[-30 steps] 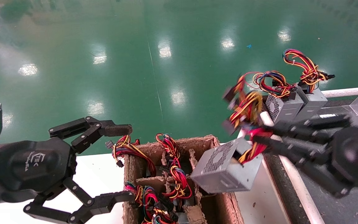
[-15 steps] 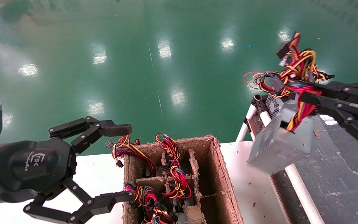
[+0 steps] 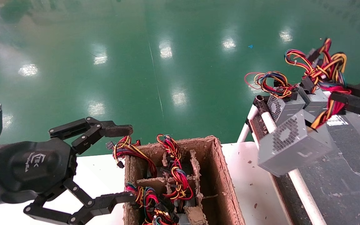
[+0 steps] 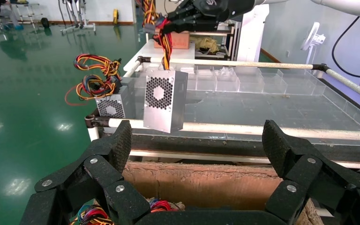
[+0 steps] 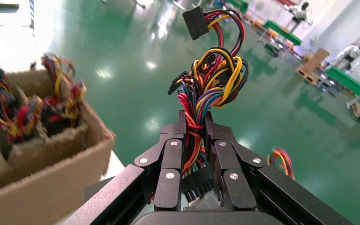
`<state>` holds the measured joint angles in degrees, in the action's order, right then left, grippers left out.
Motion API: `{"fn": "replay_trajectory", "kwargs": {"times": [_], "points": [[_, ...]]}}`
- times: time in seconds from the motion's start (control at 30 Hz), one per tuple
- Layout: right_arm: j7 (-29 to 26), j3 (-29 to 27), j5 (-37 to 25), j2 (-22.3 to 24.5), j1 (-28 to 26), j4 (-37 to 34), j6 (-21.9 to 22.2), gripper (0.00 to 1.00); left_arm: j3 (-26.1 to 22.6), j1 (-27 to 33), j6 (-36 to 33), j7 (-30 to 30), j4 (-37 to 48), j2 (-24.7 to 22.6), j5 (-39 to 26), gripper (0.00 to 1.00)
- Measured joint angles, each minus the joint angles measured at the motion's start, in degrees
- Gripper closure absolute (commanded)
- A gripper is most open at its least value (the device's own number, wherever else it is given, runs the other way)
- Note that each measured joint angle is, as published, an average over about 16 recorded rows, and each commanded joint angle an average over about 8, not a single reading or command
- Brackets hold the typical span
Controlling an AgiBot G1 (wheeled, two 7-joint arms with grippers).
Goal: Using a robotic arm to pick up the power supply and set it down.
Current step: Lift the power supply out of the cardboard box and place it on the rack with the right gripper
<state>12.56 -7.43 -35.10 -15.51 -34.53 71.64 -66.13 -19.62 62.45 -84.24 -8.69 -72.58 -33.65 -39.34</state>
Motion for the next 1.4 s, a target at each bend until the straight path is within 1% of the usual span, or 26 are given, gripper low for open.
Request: {"fn": "replay_trajectory", "kwargs": {"times": [0.47, 0.63, 0.77, 0.9, 1.07, 1.23, 1.4], "points": [[3.4, -7.8, -3.8, 0.5, 9.1, -0.5, 7.8, 1.00, 0.0, 0.0, 0.0, 0.0, 0.0, 0.0, 0.0, 0.00], [3.4, -9.3, -5.1, 0.2, 11.3, -1.2, 10.3, 1.00, 0.0, 0.0, 0.0, 0.0, 0.0, 0.0, 0.0, 0.00], [3.0, -9.3, -5.9, 0.0, 12.0, -2.1, 11.8, 1.00, 0.0, 0.0, 0.0, 0.0, 0.0, 0.0, 0.0, 0.00], [2.4, -8.2, -6.6, -0.4, 11.5, -3.0, 13.4, 1.00, 0.0, 0.0, 0.0, 0.0, 0.0, 0.0, 0.0, 0.00], [2.1, -5.5, -7.8, -1.0, 9.1, -3.9, 15.6, 1.00, 0.0, 0.0, 0.0, 0.0, 0.0, 0.0, 0.0, 0.00], [2.1, -2.0, -9.7, -1.9, 5.2, -4.8, 17.8, 1.00, 0.0, 0.0, 0.0, 0.0, 0.0, 0.0, 0.0, 0.00], [2.0, 2.1, -12.3, -3.0, 0.0, -6.0, 19.1, 1.00, 0.0, 0.0, 0.0, 0.0, 0.0, 0.0, 0.0, 0.00]]}}
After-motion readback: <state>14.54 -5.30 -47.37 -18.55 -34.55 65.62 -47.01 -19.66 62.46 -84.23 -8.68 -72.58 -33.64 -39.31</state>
